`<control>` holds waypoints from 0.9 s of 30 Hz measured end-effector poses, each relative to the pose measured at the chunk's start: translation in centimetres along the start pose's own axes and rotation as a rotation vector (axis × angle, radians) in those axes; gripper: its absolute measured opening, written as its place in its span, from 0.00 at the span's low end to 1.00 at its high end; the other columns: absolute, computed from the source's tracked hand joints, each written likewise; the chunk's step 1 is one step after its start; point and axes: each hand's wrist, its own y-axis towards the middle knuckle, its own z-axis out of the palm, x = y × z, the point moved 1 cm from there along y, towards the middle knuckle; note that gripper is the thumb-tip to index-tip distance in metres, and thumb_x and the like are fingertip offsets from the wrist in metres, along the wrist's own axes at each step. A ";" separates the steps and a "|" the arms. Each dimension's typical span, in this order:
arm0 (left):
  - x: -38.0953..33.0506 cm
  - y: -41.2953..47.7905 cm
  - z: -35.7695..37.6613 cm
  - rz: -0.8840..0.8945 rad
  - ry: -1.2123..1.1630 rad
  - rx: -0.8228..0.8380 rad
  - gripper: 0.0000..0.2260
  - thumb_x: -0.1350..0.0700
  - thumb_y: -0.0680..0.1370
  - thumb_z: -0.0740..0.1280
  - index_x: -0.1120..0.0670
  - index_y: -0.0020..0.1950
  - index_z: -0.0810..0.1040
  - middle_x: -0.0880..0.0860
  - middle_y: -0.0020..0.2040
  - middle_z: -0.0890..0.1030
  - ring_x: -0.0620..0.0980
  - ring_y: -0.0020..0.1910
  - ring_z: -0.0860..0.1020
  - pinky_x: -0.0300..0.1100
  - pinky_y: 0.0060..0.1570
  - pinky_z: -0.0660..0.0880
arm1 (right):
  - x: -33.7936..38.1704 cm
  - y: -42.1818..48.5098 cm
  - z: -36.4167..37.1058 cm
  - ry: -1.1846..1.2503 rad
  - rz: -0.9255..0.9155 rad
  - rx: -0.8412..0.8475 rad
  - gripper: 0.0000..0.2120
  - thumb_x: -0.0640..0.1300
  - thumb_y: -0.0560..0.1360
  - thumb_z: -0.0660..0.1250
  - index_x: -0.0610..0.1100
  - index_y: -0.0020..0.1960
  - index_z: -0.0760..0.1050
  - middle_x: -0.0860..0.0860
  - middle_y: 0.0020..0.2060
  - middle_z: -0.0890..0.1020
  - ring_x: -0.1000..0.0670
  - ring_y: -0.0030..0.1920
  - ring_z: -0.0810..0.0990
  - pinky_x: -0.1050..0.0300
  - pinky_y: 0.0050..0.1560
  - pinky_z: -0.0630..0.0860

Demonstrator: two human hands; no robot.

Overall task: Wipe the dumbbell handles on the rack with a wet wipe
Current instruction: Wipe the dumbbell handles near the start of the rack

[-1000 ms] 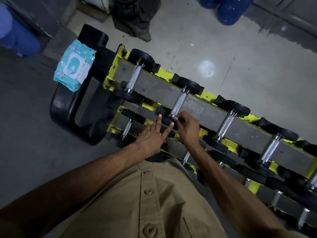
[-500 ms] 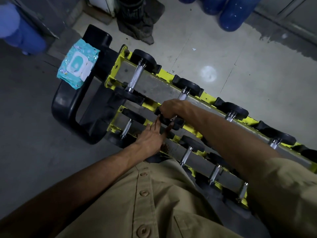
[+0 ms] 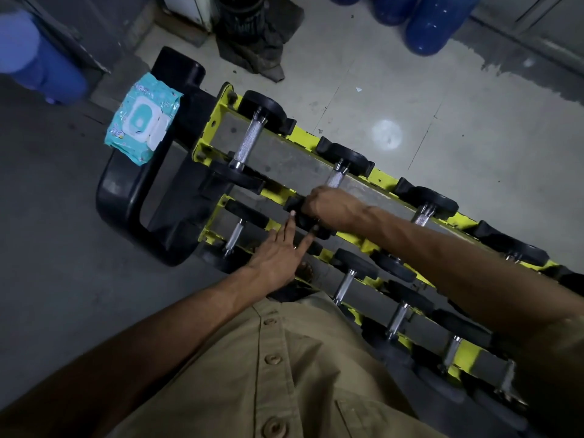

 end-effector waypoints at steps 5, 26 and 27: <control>-0.3 -0.1 -0.4 -0.007 0.004 0.037 0.54 0.53 0.80 0.70 0.51 0.80 0.24 0.74 0.78 0.29 0.70 0.83 0.48 0.59 0.82 0.52 | -3.1 -0.4 -1.0 -0.080 0.139 -0.161 0.06 0.38 0.76 0.67 0.41 0.51 0.81 0.45 0.48 0.81 0.41 0.53 0.76 0.46 0.53 0.72; 1.7 -0.2 -1.9 0.083 -0.063 0.133 0.55 0.51 0.80 0.72 0.49 0.80 0.24 0.71 0.77 0.25 0.68 0.83 0.43 0.58 0.83 0.50 | 2.7 -1.0 4.2 1.490 1.270 -1.003 0.05 0.39 0.79 0.68 0.46 0.48 0.82 0.53 0.43 0.85 0.53 0.44 0.83 0.51 0.49 0.83; 2.0 -0.2 -1.9 0.092 -0.063 0.143 0.55 0.51 0.79 0.72 0.49 0.81 0.24 0.71 0.77 0.25 0.68 0.83 0.43 0.58 0.83 0.50 | 4.2 -1.4 4.6 1.416 1.242 -0.941 0.06 0.38 0.79 0.68 0.46 0.47 0.82 0.54 0.41 0.84 0.54 0.43 0.83 0.52 0.48 0.82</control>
